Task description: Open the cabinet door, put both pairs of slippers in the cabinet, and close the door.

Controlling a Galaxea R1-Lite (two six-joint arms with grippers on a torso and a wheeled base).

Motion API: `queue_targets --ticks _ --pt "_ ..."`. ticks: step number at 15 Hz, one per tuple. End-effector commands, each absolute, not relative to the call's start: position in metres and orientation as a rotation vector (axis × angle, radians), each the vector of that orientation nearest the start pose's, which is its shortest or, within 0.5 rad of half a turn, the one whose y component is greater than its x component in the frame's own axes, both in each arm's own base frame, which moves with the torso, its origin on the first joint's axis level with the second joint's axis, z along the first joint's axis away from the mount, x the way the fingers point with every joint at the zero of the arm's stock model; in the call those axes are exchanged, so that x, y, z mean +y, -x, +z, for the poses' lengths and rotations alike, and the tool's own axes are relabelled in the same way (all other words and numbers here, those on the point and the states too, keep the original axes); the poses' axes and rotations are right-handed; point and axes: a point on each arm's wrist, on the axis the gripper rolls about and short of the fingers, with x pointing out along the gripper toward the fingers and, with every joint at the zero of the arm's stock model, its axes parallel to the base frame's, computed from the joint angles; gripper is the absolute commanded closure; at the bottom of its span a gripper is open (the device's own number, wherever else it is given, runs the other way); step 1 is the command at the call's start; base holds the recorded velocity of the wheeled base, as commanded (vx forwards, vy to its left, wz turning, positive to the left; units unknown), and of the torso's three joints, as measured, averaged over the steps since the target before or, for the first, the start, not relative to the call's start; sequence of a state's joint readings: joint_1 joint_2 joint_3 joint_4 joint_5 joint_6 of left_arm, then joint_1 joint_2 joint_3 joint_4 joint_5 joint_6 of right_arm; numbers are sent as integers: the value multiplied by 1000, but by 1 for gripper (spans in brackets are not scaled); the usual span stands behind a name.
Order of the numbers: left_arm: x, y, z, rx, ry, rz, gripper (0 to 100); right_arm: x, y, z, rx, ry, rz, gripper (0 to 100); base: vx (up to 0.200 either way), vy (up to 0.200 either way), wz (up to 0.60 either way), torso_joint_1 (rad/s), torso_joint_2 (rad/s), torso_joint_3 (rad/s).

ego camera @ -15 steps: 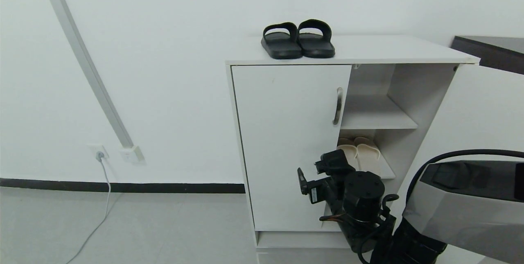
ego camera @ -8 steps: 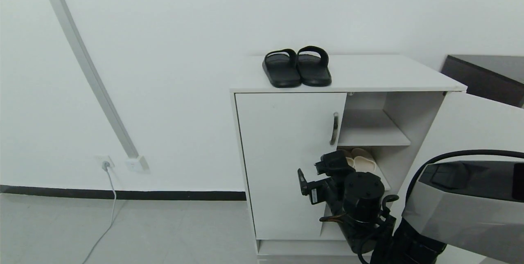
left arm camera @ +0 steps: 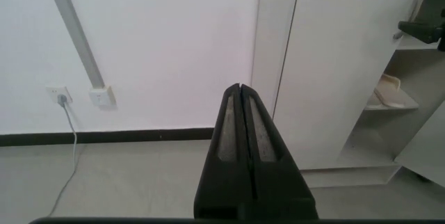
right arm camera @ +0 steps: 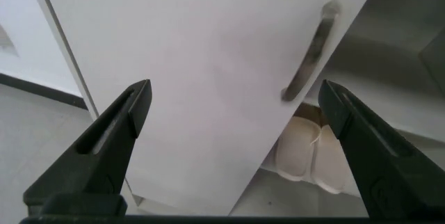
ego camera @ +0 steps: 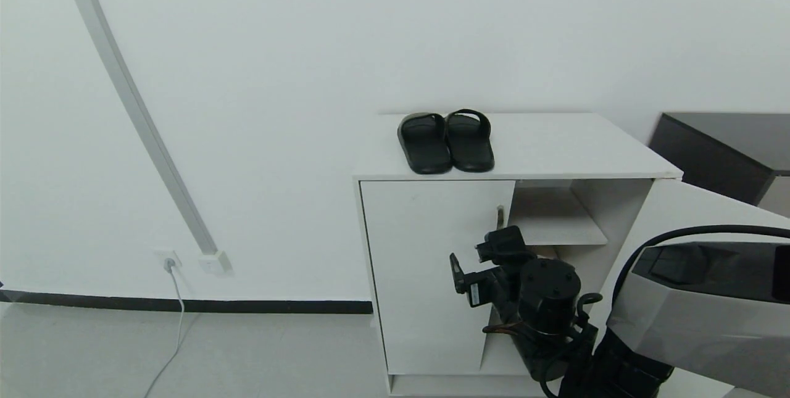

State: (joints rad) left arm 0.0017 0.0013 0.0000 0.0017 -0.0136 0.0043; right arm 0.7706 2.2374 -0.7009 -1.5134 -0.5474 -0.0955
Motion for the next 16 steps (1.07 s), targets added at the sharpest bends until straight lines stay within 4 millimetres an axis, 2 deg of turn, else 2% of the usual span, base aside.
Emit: queue_targets --ticks 1,11,16 --pt "0 23 75 3 -5 -11 100 247 -271 60 11 113 225 0 0 0 0 212 -520 -315" --pt "0 23 75 3 -6 -12 100 247 -271 62 4 115 225 0 0 0 0 248 -568 -322" --pt "0 23 75 3 -6 -12 100 248 -274 65 -10 111 244 0 0 0 0 182 -386 -210"
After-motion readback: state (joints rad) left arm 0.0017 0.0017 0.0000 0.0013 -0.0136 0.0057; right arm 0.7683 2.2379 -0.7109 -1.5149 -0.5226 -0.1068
